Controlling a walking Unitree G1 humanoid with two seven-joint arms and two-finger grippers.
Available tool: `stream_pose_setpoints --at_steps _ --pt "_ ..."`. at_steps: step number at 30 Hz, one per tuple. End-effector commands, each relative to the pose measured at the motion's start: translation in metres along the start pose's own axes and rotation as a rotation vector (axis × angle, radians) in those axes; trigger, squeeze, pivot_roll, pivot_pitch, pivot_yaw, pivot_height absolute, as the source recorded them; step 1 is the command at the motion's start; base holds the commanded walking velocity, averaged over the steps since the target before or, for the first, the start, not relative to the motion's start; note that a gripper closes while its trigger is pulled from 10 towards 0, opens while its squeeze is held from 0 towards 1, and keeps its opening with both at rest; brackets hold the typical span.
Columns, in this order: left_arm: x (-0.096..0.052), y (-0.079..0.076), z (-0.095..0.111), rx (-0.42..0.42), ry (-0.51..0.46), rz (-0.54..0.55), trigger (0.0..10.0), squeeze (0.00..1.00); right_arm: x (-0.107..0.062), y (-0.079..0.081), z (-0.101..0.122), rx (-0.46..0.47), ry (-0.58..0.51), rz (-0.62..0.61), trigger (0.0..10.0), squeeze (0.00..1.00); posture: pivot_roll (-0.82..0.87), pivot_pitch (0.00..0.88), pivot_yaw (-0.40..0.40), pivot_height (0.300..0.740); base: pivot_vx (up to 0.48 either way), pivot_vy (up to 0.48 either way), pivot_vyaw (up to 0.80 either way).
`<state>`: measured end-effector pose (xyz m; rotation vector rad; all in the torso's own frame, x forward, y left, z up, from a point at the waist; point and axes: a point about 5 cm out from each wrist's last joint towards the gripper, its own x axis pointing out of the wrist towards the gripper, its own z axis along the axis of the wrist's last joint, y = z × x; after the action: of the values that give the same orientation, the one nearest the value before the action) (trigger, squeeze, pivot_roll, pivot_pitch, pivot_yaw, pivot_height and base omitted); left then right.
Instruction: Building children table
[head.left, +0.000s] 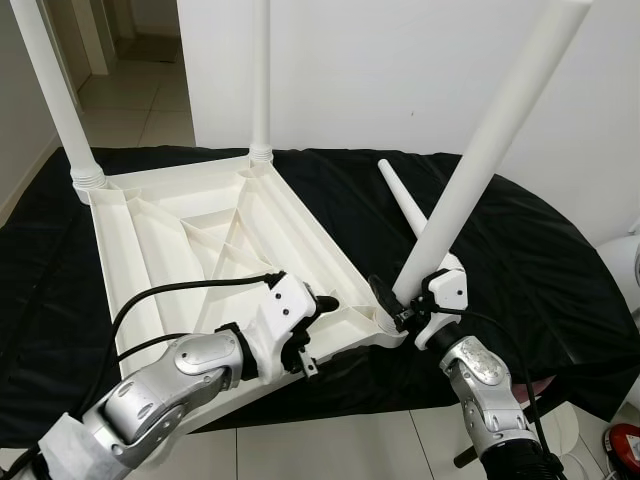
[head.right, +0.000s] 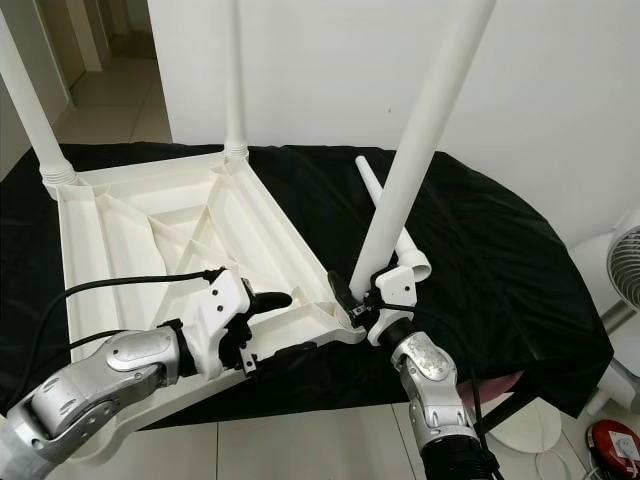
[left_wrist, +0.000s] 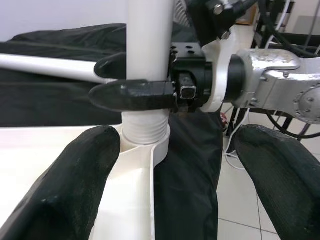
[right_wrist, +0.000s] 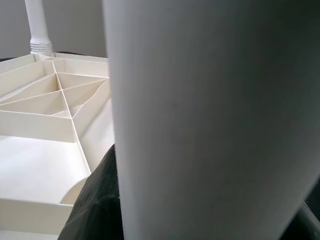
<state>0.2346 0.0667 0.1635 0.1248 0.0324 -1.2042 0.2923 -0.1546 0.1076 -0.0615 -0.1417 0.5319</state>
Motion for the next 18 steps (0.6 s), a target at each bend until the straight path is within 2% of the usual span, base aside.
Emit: stream_pose_setpoints --at_steps 1,5,9,18 --pt "-0.002 0.0 -0.002 0.006 0.013 -0.079 10.0 0.0 -0.015 0.0 -0.028 0.045 0.144 -0.003 10.0 0.0 -0.01 0.0 -0.06 0.74 0.0 0.0 0.0" --pt "-0.003 0.0 -0.001 0.006 0.012 -0.077 10.0 0.0 -0.015 0.0 -0.029 0.05 0.148 -0.006 10.0 0.0 -0.01 0.0 -0.06 0.74 0.0 0.0 0.0" --pt "-0.003 0.001 0.0 0.009 0.01 -0.072 10.0 0.0 -0.015 -0.004 -0.039 0.119 0.209 -0.053 10.0 0.0 -0.01 0.0 -0.06 0.74 0.0 0.0 0.0" --pt "-0.004 0.002 0.001 0.016 0.006 -0.064 10.0 0.0 -0.012 -0.007 -0.044 0.17 0.266 -0.098 10.0 0.0 -0.01 0.0 -0.064 0.74 0.0 0.0 0.0"
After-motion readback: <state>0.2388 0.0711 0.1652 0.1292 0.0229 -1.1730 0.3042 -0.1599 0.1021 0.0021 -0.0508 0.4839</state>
